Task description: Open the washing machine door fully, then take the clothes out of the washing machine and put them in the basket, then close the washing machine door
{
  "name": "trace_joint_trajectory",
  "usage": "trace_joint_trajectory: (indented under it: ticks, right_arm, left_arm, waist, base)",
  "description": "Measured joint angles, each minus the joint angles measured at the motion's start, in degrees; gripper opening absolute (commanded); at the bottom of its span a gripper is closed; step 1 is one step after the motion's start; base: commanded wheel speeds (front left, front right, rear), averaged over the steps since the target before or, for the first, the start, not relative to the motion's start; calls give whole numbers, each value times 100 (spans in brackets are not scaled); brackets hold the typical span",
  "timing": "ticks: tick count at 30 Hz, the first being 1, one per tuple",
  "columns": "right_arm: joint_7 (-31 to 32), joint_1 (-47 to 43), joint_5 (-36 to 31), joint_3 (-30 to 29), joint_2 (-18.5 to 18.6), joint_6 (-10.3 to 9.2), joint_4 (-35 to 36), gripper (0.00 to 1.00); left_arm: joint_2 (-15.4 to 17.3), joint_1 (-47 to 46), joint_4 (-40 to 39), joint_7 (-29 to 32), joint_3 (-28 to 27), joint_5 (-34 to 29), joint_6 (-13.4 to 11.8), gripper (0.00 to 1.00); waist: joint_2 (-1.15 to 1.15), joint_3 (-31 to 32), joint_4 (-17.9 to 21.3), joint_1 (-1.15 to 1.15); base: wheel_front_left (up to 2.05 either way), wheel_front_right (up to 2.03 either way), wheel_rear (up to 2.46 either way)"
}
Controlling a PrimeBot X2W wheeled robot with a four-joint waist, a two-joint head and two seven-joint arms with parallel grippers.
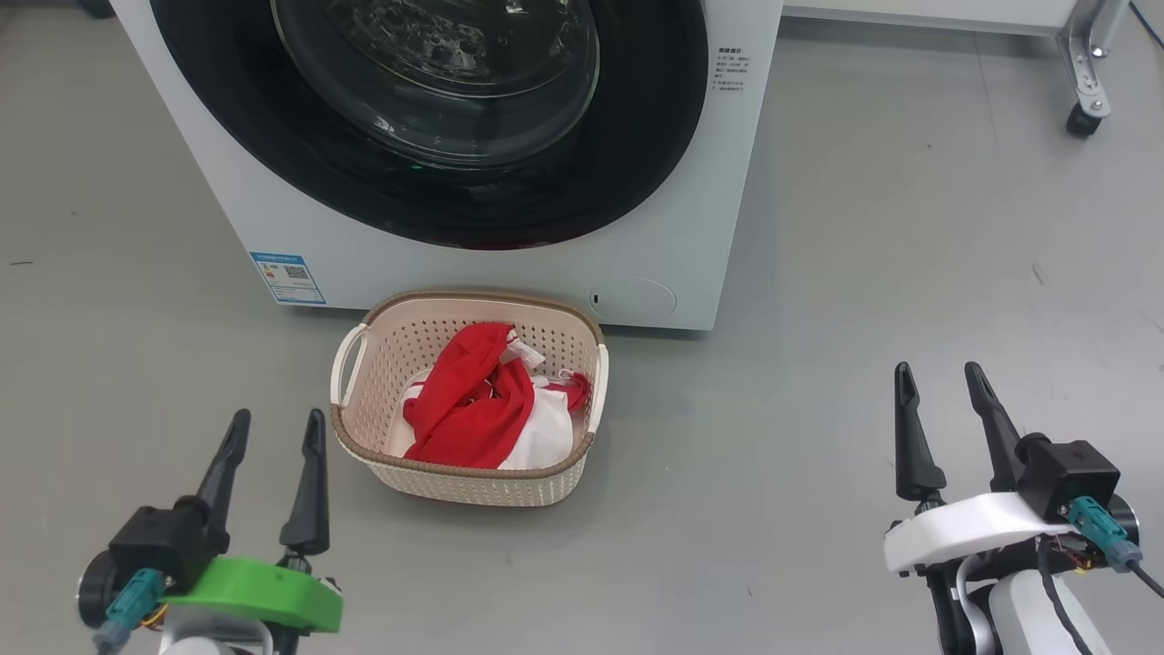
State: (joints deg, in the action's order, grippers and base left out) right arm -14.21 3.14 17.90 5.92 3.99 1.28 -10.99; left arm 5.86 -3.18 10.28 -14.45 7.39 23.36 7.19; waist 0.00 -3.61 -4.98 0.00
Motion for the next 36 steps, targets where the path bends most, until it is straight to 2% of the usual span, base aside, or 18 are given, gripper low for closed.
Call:
trace_joint_trajectory:
  ticks: [17, 36]
  right_arm:
    - [0, -41, -40, -7, -31, -43, 149, 100]
    - [0, -106, -40, -10, -49, -44, 208, 100]
  left_arm:
    - [93, 15, -310, 0, 389, -29, 0, 100]
    - [164, 21, -344, 0, 390, 87, 0, 100]
  waist:
    - [0, -65, 10, 0]
    - [0, -109, 24, 0]
  base:
    - [0, 0, 0]
    - [0, 0, 0]
